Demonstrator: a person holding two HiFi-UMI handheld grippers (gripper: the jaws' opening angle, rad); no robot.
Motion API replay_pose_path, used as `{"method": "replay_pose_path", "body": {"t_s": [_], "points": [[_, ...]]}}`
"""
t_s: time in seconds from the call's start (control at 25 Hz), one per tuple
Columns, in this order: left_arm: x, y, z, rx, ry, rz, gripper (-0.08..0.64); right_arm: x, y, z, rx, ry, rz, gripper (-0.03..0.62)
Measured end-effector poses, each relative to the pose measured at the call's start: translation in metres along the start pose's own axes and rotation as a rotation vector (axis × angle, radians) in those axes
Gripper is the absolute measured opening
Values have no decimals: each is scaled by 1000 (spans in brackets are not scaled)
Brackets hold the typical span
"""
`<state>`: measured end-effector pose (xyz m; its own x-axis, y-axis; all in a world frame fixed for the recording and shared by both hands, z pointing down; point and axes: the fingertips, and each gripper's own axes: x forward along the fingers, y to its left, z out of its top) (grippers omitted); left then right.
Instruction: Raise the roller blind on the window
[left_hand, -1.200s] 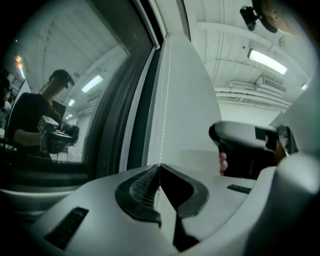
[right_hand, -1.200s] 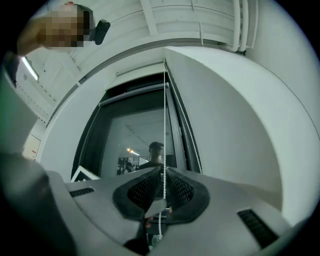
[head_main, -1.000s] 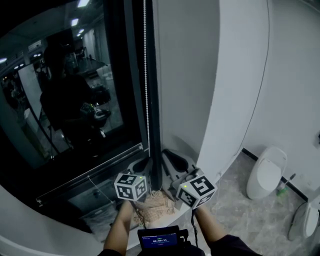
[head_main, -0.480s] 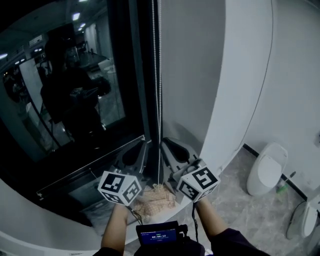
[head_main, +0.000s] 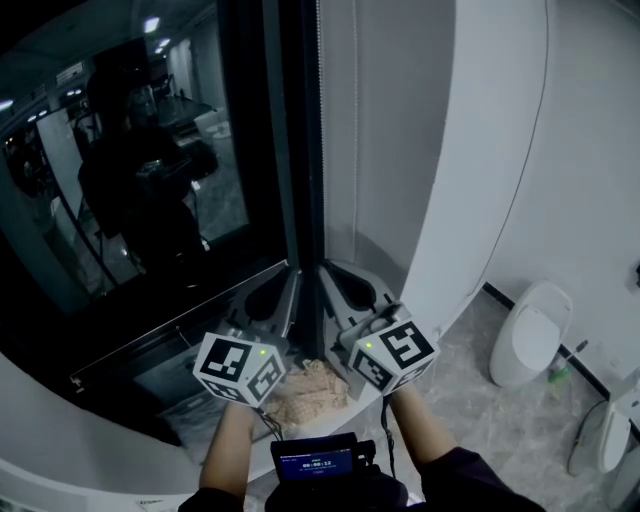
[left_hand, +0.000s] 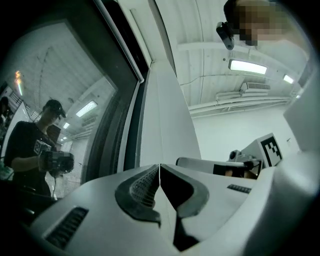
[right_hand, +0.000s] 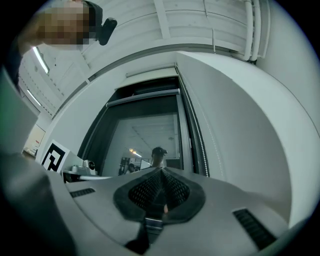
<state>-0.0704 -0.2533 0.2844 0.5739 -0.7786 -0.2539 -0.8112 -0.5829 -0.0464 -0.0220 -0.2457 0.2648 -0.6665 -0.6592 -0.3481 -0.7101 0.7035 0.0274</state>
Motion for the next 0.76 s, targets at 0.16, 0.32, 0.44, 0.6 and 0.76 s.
{"method": "replay_pose_path", "body": {"t_s": [0.16, 0.32, 0.44, 0.6, 0.76], "points": [[0, -1, -1, 4, 3, -1, 14, -1, 0, 0, 1, 4, -1, 8], [0, -2, -3, 7, 5, 2, 14, -2, 0, -1, 6, 0, -1, 8], [0, -2, -1, 11, 3, 5, 14, -3, -1, 0, 9, -2, 0, 8], [-1, -1, 1, 13, 2, 10, 14, -3, 0, 1, 9, -1, -2, 8], [-2, -2, 0, 15, 2, 15, 14, -5, 1, 0, 0, 2, 2, 8]]}}
